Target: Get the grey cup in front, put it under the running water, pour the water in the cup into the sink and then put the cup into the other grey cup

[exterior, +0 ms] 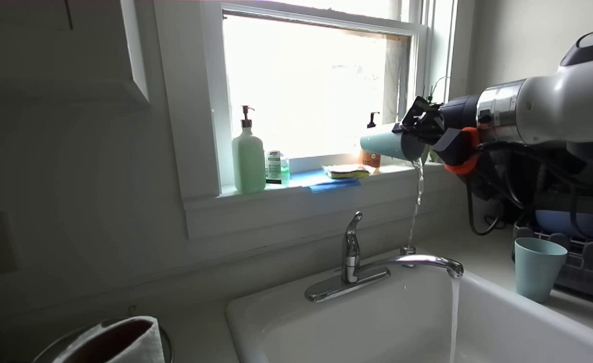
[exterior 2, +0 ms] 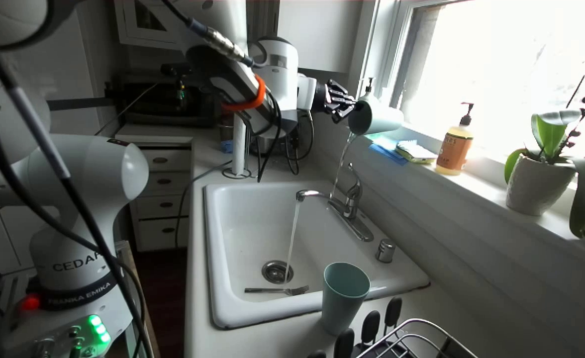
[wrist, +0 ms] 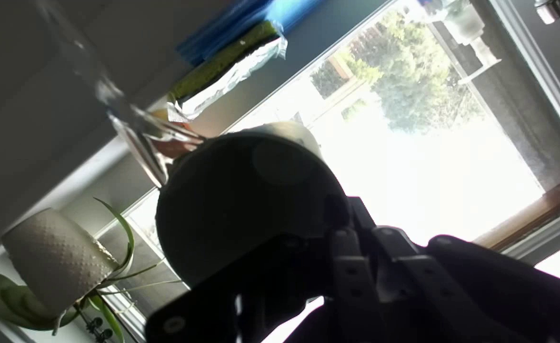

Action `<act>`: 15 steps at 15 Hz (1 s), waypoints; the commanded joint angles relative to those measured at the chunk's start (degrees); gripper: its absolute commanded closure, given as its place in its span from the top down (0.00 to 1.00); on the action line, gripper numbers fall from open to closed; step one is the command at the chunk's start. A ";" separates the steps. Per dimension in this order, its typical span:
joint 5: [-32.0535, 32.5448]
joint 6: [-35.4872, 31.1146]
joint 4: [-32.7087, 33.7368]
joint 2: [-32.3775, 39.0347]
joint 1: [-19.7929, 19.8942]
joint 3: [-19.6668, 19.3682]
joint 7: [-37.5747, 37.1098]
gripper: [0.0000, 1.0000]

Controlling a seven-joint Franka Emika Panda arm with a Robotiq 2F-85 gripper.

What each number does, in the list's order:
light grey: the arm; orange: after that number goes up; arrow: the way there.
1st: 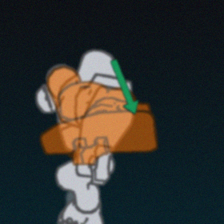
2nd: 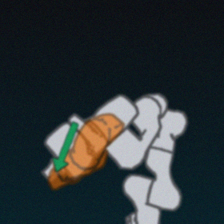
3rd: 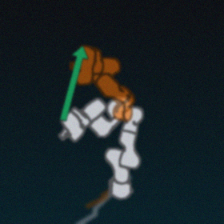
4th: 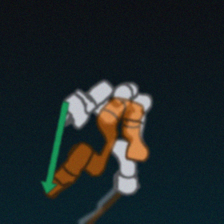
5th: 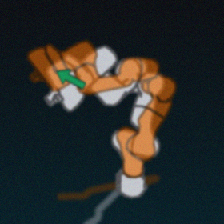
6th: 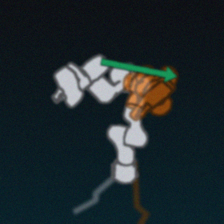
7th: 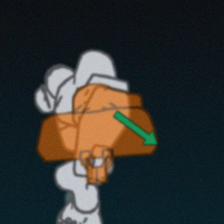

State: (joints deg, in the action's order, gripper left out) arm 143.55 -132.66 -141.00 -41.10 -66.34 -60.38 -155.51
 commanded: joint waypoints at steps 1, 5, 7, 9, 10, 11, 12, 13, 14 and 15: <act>0.92 4.82 -1.61 -1.80 1.51 3.11 -1.41 0.01; 0.90 7.16 -1.95 -0.98 2.44 4.92 -1.69 0.01; 0.89 7.46 -1.96 -0.50 2.88 5.67 -1.73 0.01; 0.87 7.72 -2.18 -0.14 3.52 6.44 -1.87 0.01; 0.86 7.85 -2.34 -0.09 3.78 6.87 -1.88 0.01; 0.85 7.76 -2.40 0.01 4.01 7.14 -1.90 0.01; 0.85 7.62 -2.39 0.10 4.19 7.20 -1.92 0.01; 0.85 7.19 -2.24 0.59 4.49 7.01 -2.06 0.01; 0.85 6.79 -2.10 1.26 4.89 6.85 -2.37 0.01; 0.85 6.50 -2.06 1.68 5.15 6.33 -2.39 0.01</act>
State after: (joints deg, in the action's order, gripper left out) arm 143.55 -125.95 -142.46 -40.93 -63.39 -54.57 -155.44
